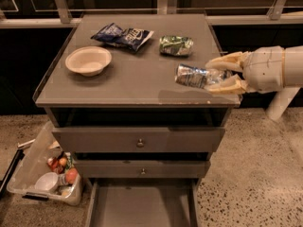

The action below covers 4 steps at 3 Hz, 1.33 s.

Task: Pick redbull can from bottom drawer and place on counter

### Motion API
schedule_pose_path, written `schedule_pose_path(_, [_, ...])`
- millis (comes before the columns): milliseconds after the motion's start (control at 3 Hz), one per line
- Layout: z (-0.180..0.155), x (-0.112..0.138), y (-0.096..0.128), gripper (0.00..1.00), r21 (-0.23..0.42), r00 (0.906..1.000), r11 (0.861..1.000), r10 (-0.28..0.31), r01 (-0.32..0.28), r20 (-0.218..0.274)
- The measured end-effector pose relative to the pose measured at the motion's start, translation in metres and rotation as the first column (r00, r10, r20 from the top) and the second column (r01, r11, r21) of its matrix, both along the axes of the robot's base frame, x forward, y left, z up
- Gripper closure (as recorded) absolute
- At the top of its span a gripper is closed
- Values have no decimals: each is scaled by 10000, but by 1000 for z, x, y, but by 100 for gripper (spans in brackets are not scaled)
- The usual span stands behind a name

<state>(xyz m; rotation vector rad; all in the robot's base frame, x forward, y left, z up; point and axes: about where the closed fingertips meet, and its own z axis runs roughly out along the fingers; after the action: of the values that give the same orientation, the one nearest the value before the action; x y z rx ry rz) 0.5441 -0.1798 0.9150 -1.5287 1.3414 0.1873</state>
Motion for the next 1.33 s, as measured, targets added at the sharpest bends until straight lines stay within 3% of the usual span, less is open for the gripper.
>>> schedule_pose_path(333, [8, 53, -9, 100, 940, 9982, 9939, -572, 584, -161])
schedule_pose_path(667, [4, 91, -10, 100, 2105, 9927, 9707, -1054, 1157, -593])
schedule_pose_path(1000, [-13, 117, -7, 100, 2175, 9757, 9537, -1859, 2075, -1157])
schedule_pose_path(1333, [-38, 130, 12, 100, 1152, 9597, 9604, -2352, 2538, -1541])
